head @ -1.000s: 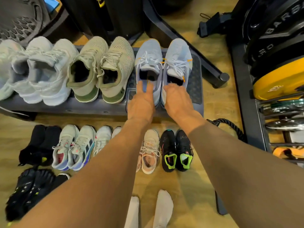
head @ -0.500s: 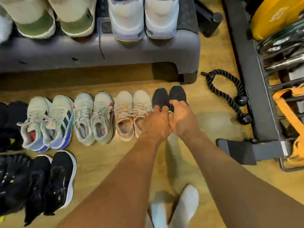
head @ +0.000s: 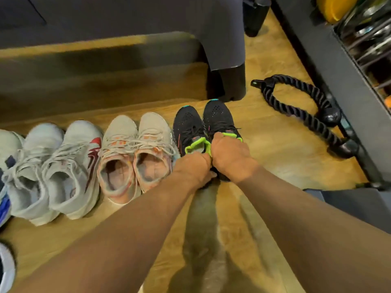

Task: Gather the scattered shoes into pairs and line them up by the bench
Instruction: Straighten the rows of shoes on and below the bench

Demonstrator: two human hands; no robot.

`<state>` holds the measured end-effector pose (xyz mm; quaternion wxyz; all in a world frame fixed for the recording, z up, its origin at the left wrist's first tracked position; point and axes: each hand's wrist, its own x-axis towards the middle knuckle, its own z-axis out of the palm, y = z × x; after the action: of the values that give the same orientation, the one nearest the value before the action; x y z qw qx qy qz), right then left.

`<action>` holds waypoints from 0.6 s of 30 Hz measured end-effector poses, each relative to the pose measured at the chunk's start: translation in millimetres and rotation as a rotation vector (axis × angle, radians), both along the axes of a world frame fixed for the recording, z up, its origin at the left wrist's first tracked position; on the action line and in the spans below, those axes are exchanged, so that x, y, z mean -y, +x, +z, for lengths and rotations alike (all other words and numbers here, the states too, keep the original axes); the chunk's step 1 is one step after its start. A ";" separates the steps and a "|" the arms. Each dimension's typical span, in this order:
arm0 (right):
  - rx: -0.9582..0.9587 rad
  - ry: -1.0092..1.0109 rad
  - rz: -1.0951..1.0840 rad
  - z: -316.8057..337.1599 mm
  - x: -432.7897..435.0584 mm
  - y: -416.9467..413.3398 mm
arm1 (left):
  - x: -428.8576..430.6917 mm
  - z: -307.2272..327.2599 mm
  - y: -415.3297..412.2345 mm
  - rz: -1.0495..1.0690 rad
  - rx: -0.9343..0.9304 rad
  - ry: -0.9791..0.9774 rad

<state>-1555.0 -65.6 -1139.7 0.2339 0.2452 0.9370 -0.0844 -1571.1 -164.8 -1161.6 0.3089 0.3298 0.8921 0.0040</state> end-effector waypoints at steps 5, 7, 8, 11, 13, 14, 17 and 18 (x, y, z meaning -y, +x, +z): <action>0.074 0.032 0.064 4.4 0.2 -1.2 | -10.3 -1.6 -3.7 -0.003 -0.041 0.040; 0.102 0.038 0.082 10.5 -0.4 0.9 | -6.2 0.4 -2.6 -0.026 -0.075 0.036; 0.114 0.044 0.094 12.7 -0.3 3.1 | -3.7 2.0 -2.3 -0.029 -0.093 0.027; 0.164 0.062 0.126 16.5 2.4 9.7 | 2.5 5.2 -0.4 0.014 -0.071 0.001; 0.180 0.043 0.110 18.3 5.4 12.4 | 3.6 6.8 3.0 0.024 -0.030 -0.018; 0.182 0.038 0.103 19.6 7.1 13.8 | 3.0 7.0 5.6 0.026 -0.015 -0.024; 0.213 0.064 0.135 25.7 14.0 13.9 | 1.7 8.6 13.9 0.046 0.015 0.000; 0.226 0.090 0.161 28.5 16.1 12.1 | 1.4 8.1 15.0 0.070 0.036 0.017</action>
<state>-1542.9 -81.7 -1111.2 0.3325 0.1874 0.9243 0.0048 -1556.2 -166.3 -1153.5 0.3217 0.3007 0.8974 0.0281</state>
